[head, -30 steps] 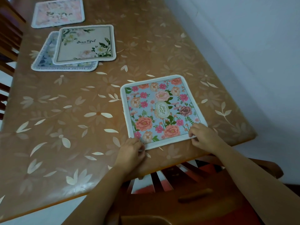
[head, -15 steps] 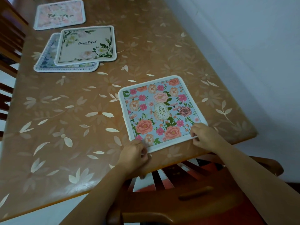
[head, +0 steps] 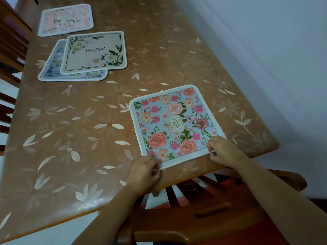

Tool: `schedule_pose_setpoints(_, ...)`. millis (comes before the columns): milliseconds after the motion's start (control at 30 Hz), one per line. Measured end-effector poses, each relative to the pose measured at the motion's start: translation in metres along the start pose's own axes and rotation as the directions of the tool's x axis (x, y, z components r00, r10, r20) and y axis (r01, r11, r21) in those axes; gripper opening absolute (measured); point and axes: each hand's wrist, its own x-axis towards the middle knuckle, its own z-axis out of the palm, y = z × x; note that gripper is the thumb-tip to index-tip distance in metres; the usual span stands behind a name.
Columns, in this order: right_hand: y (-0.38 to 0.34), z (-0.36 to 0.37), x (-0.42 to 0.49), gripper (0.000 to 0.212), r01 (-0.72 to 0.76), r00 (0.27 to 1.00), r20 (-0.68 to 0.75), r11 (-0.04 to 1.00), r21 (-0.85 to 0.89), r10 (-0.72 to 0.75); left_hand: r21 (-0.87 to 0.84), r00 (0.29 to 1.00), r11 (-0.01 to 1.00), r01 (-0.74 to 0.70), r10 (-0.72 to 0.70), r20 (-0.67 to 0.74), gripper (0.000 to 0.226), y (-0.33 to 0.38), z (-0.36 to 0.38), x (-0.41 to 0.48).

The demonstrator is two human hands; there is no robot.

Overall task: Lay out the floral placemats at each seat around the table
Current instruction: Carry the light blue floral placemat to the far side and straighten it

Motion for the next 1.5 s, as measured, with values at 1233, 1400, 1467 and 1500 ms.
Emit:
schedule_pose_setpoints(1233, -0.006, -0.001, -0.005, 0.012, -0.023, 0.999, 0.026, 1.0, -0.011, 0.023, -0.034, 0.999, 0.999, 0.011, -0.009, 0.035, 0.01, -0.001, -0.004, 0.0)
schedule_pose_setpoints(1400, -0.012, -0.017, -0.006, 0.025, -0.084, 0.996, -0.035, 0.996, 0.022, 0.085, -0.019, 0.993, 0.993, 0.116, -0.115, 0.028, 0.025, -0.004, -0.015, -0.005)
schedule_pose_setpoints(1467, -0.022, -0.022, -0.006, 0.03, -0.114, 0.991, -0.072, 0.993, 0.008, 0.114, 0.018, 0.993, 0.993, 0.119, -0.119, -0.01, 0.029, -0.005, -0.024, -0.008)
schedule_pose_setpoints(1500, -0.029, -0.023, -0.007, 0.031, -0.129, 0.987, -0.101, 0.992, -0.008, 0.128, 0.042, 0.992, 0.992, 0.119, -0.117, -0.045, 0.029, -0.005, -0.028, -0.009)
